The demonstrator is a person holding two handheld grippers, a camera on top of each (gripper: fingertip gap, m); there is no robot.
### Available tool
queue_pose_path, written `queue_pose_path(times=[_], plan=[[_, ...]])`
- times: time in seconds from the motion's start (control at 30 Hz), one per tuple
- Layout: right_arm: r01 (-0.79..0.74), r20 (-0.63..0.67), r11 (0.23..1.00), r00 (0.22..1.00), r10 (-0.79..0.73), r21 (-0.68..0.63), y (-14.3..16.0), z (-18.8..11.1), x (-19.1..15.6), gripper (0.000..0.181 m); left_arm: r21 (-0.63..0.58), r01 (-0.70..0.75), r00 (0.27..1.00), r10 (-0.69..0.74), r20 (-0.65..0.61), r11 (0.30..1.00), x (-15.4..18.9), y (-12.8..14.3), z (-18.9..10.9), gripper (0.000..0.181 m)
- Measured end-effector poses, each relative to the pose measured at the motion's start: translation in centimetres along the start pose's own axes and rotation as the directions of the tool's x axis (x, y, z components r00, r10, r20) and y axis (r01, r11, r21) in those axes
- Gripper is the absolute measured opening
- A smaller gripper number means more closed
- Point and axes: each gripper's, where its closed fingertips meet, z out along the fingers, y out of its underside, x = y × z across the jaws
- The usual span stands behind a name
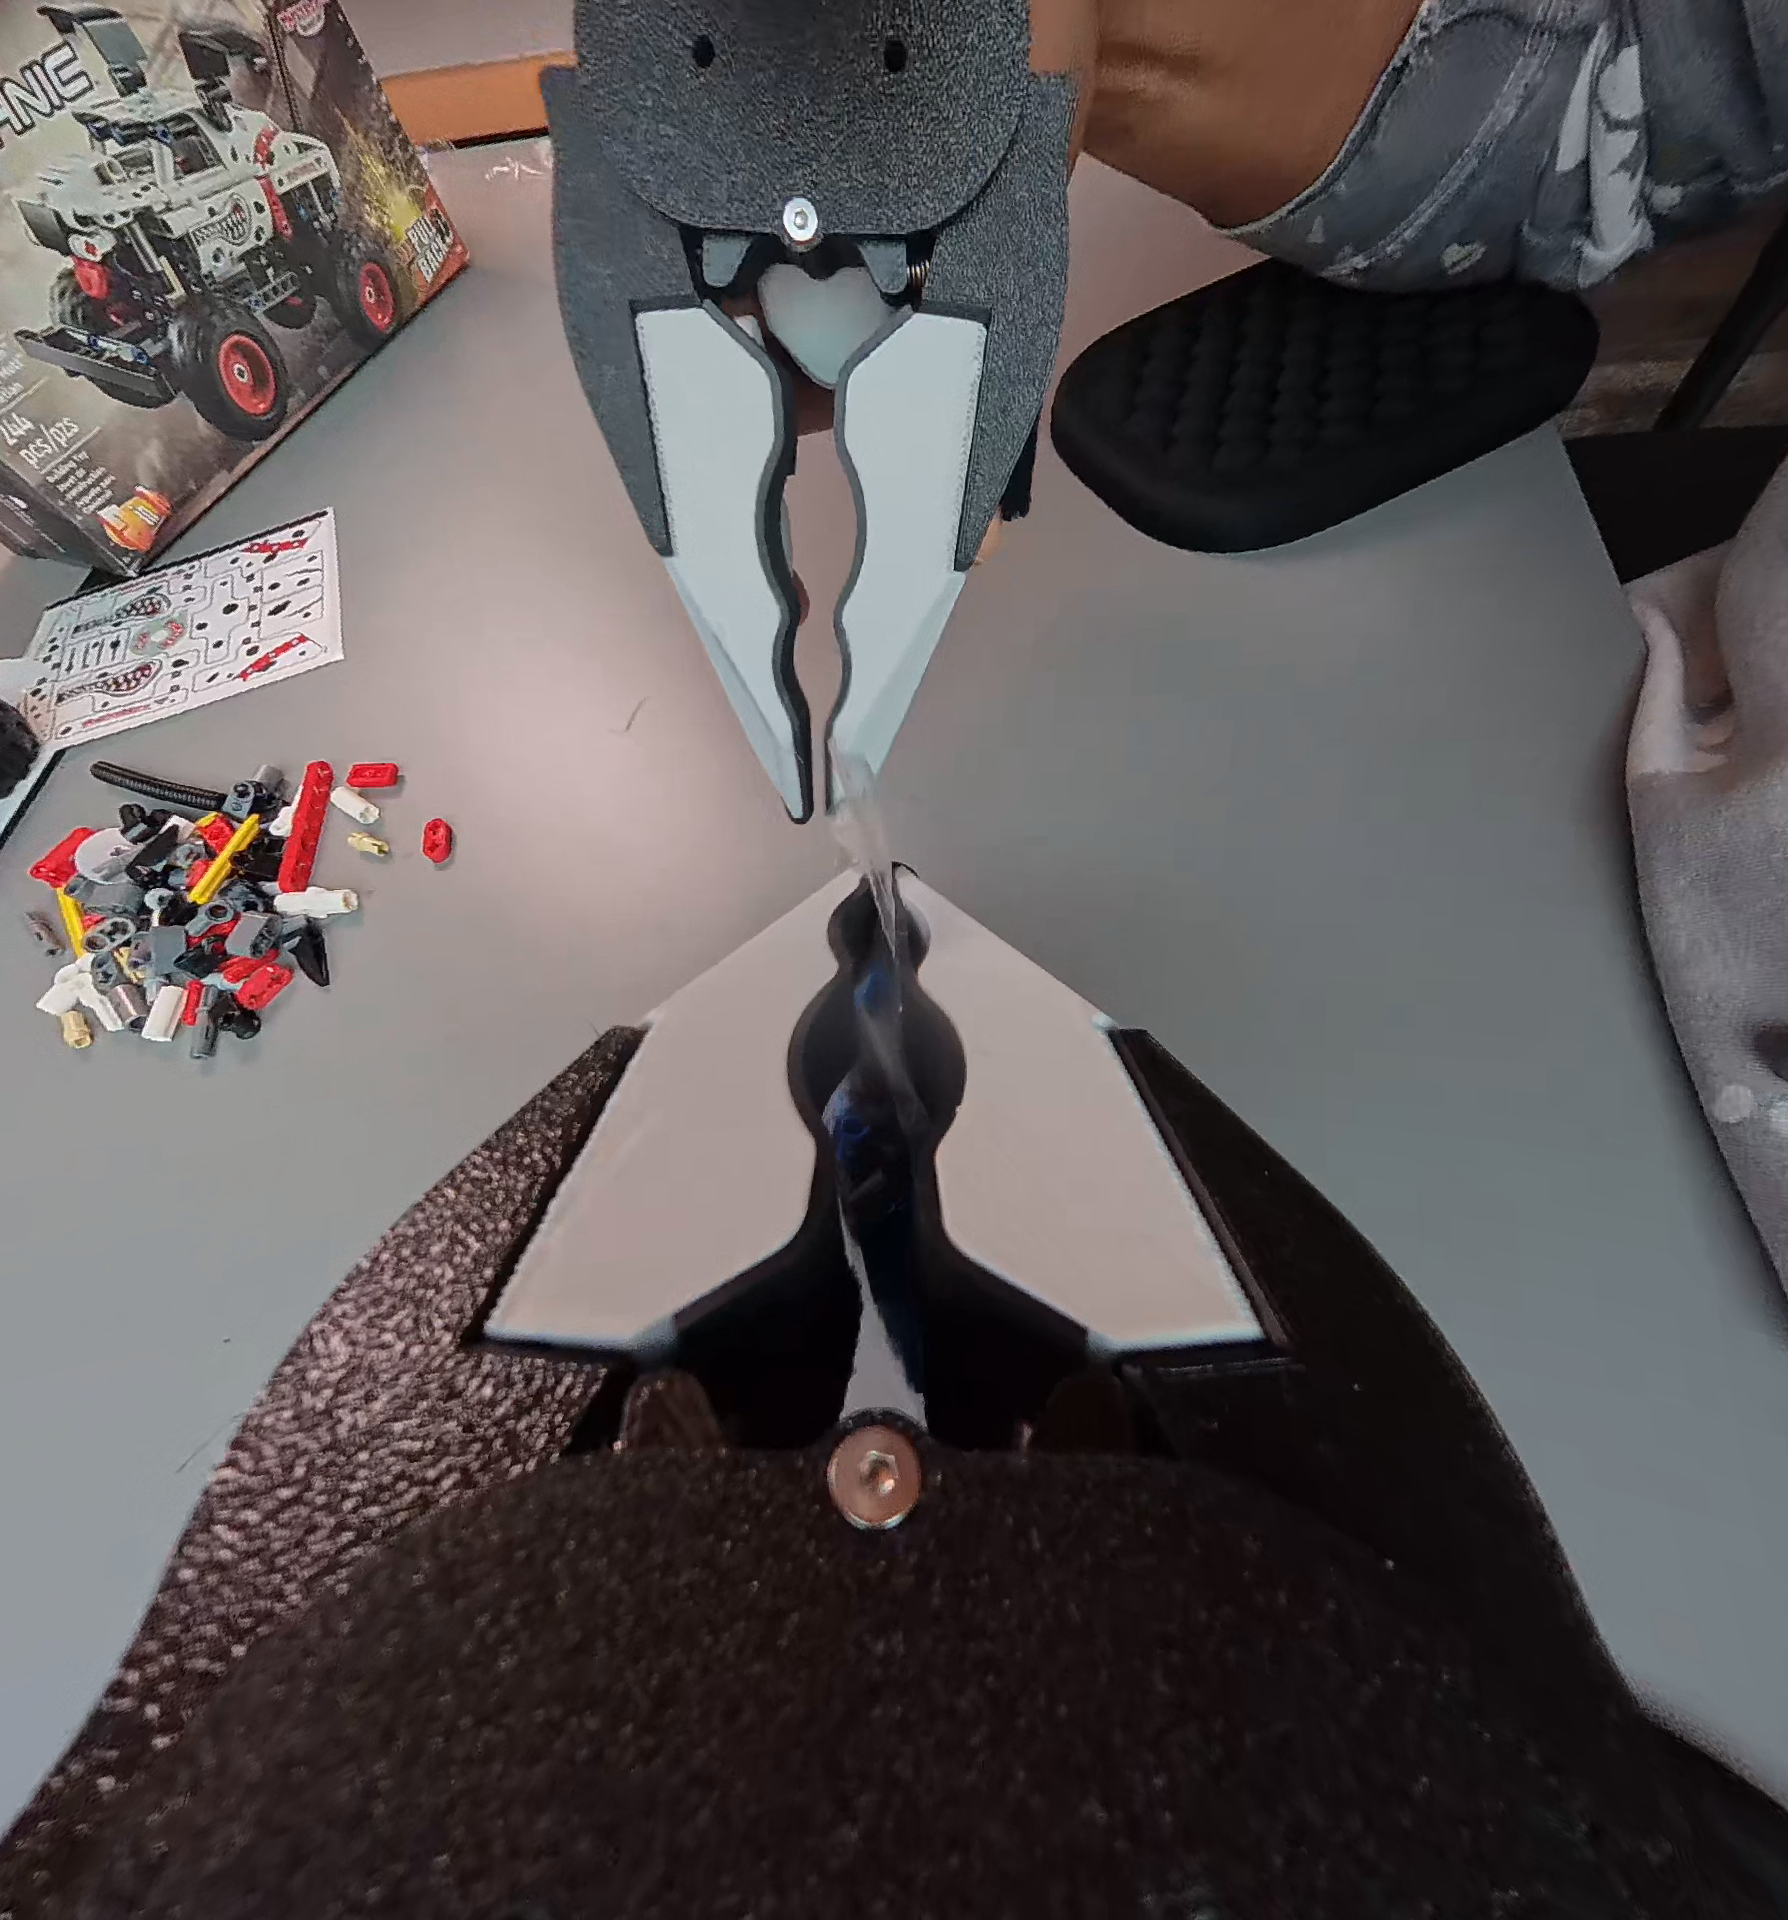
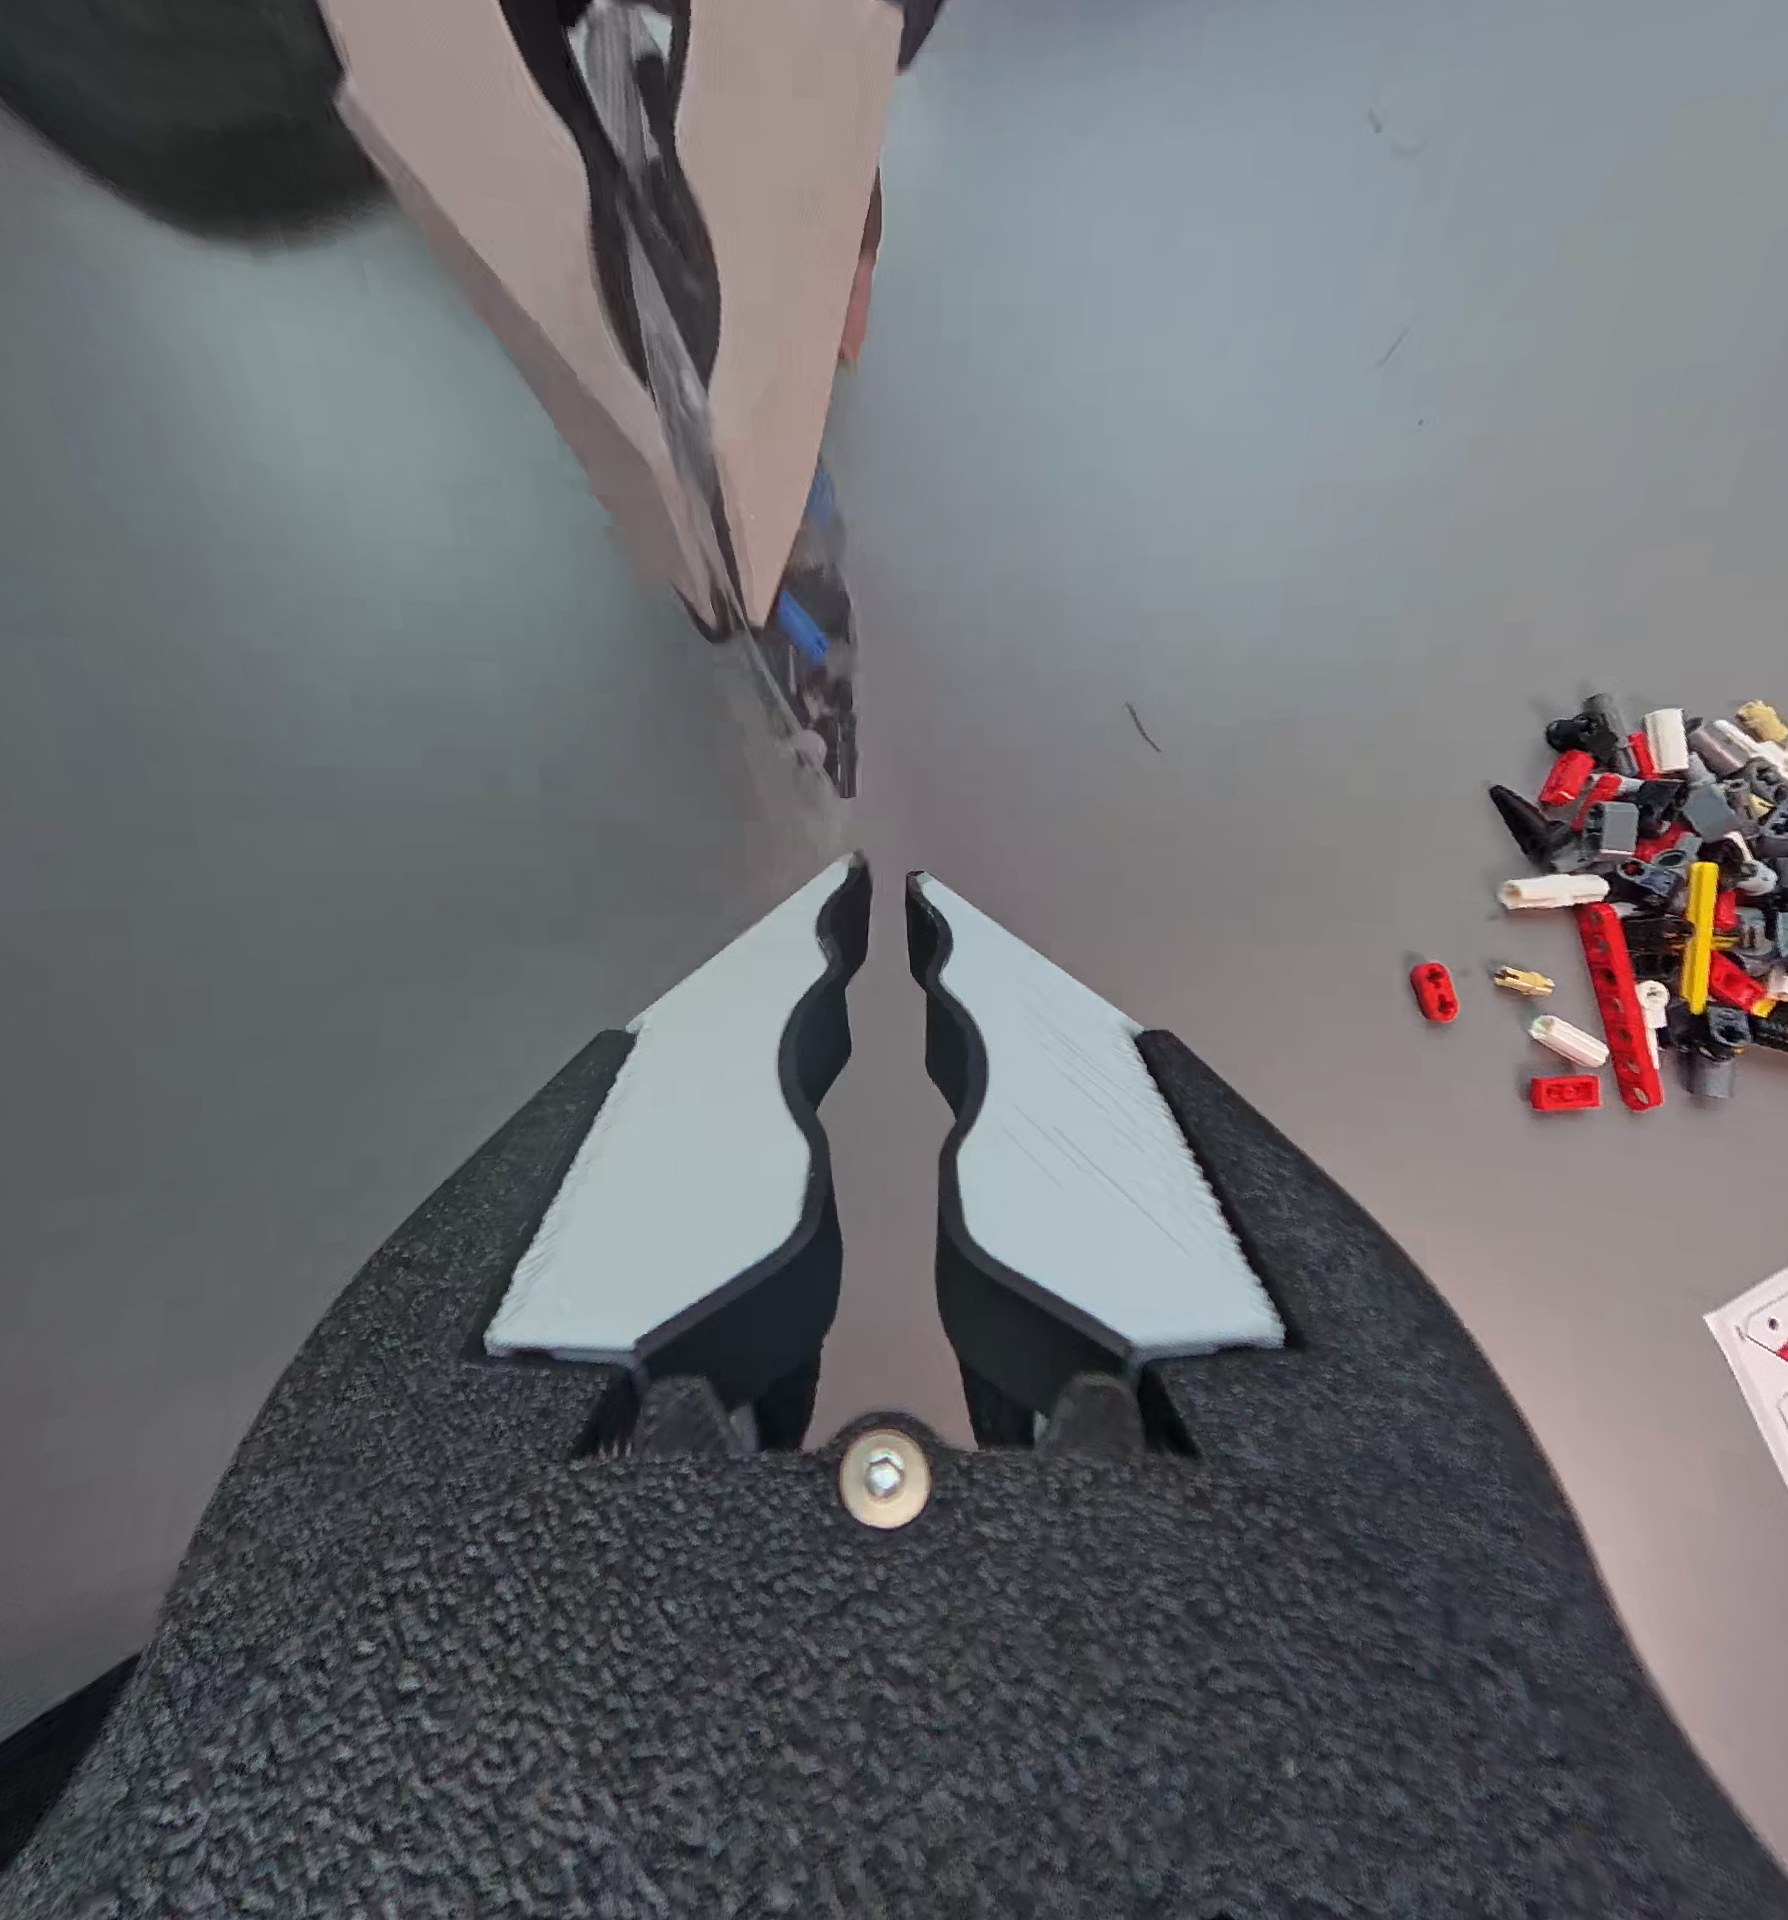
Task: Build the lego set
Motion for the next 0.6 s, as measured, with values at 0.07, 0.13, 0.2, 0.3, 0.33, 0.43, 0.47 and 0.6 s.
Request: queue_pose_path(times=[0.07, 0.13, 0.2, 0.3, 0.33, 0.43, 0.47, 0.6], plan=[[0.019, -0.076, 0.995, 0.997, -0.027, -0.098, 2.5, 0.2, 1.4, 0.008, 0.125, 0.061, 0.997, -0.054, -0.058, 0.99, 0.2, -1.8, -1.5, 0.0], [-0.027, -0.027, 0.996, 0.999, 0.025, -0.087, 4.3, 0.9, 0.7, 0.006, 0.217, 0.07, 0.997, -0.063, -0.038, 0.974, -0.6, -3.6, -3.5, 0.0], [-0.059, -0.034, 0.997, 0.998, 0.061, 0.044, 3.6, 0.2, 0.7, 0.004, 0.244, 0.081, 0.997, -0.078, -0.023, 0.966, -1.2, -3.8, -4.5, 0.0], [-0.133, -0.058, 0.958, 0.987, 0.152, 0.254, 1.5, -3.7, 2.8, 0.014, 0.266, 0.131, 0.991, -0.124, -0.043, 0.955, -1.7, -3.4, -4.6, 0.0], [-0.137, -0.056, 0.935, 0.985, 0.164, 0.328, 0.7, -5.0, 3.2, 0.018, 0.283, 0.153, 0.988, -0.144, -0.051, 0.947, -1.9, -3.6, -4.7, 0.0], [-0.124, 0.026, 0.835, 0.991, 0.131, 0.537, -2.3, -7.9, 2.1, 0.029, 0.356, 0.229, 0.973, -0.217, -0.074, 0.906, -2.8, -4.0, -5.3, 0.0], [-0.115, 0.052, 0.807, 0.993, 0.104, 0.579, -3.0, -8.3, 1.4, 0.034, 0.39, 0.264, 0.964, -0.243, -0.104, 0.882, -3.0, -4.3, -5.5, 0.0], [-0.123, 0.074, 0.746, 0.992, 0.099, 0.654, -5.3, -7.4, 0.7, 0.037, 0.496, 0.378, 0.926, -0.32, -0.2, 0.782, -3.4, -5.6, -6.3, 0.0]])
